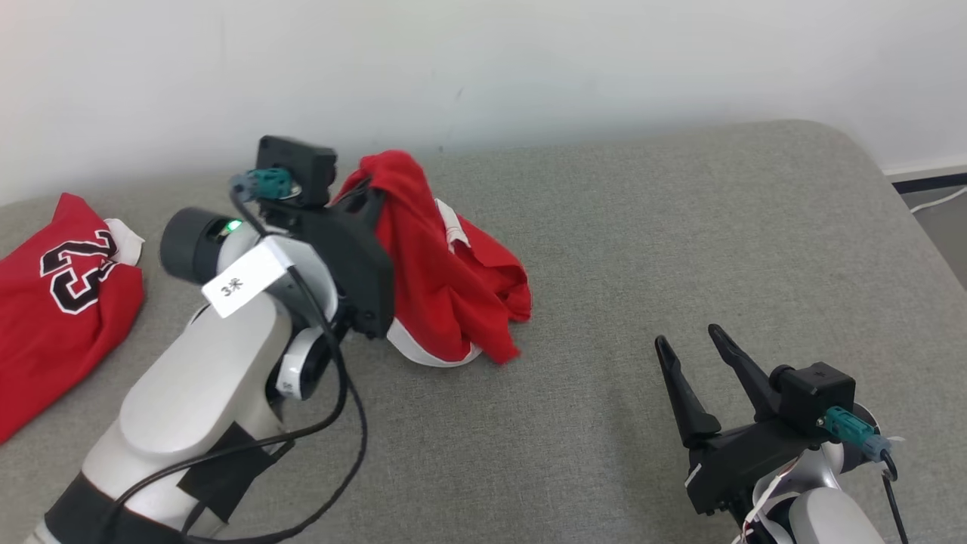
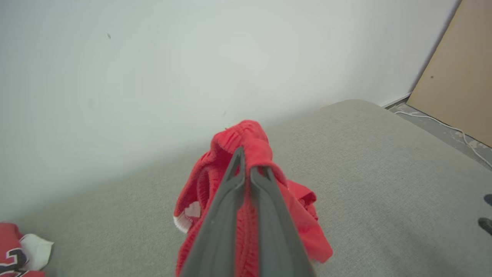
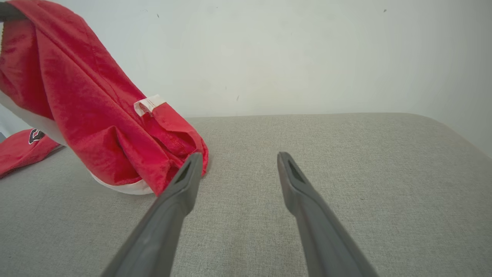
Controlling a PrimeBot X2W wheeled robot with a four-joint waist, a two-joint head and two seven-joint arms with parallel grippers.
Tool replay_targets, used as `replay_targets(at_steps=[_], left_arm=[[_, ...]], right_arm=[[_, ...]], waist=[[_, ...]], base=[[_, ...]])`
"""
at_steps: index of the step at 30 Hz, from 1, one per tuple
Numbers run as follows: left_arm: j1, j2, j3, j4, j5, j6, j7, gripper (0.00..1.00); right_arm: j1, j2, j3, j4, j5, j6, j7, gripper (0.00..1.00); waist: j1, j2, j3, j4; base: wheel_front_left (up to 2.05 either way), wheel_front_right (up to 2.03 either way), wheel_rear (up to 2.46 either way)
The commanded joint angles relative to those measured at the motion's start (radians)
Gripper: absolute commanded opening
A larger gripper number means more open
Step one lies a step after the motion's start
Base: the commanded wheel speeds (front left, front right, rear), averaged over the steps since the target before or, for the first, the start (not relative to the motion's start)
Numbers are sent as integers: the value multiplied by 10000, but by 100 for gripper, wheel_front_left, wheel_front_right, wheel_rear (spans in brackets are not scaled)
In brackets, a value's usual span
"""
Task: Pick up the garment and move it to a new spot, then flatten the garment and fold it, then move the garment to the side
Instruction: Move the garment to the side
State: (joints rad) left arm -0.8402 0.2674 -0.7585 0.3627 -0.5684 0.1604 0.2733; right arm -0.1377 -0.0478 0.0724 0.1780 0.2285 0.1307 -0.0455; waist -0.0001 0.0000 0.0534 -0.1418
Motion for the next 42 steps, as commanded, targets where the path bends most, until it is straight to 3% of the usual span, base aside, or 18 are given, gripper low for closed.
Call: replay_targets(at_steps=[1,9,18,24,32,39,41,42], left_arm=[[-129,3,-21,-82,108,43,29,0],[-968,-604,-347,-654,234,134,757,0],[-1578,-1139,-191,-70,61,105,457,0],[-802,-611,-32,369,-190,219,360,0],[660,502,400,524,-574,725,258,0],[1305,919,721,1200,-822,979,52,0],[1409,912,772,1454,-853,1003,-84,100],[1440,905,795,1556,-884,996,-174,100]], right_arm=[[-20,-49,-17,20,97,0,-73,100],[-137,-48,292,334,323,0,-234,100],[-82,-50,528,512,484,0,-385,100],[-94,-48,326,530,441,0,-480,100],[-29,-50,210,411,223,0,-346,100],[-117,-50,308,293,198,0,-181,100],[-144,-51,321,278,196,0,-181,100],[-145,-51,328,269,193,0,-164,100]], waist=[[1,0,-6,-27],[1,0,-178,-560],[1,0,-87,-1017],[1,0,133,-860],[1,0,217,-53],[1,0,234,297],[1,0,238,311],[1,0,236,308]], base=[[0,0,0],[0,0,0],[0,0,0],[0,0,0],[0,0,0],[0,0,0],[0,0,0],[0,0,0]])
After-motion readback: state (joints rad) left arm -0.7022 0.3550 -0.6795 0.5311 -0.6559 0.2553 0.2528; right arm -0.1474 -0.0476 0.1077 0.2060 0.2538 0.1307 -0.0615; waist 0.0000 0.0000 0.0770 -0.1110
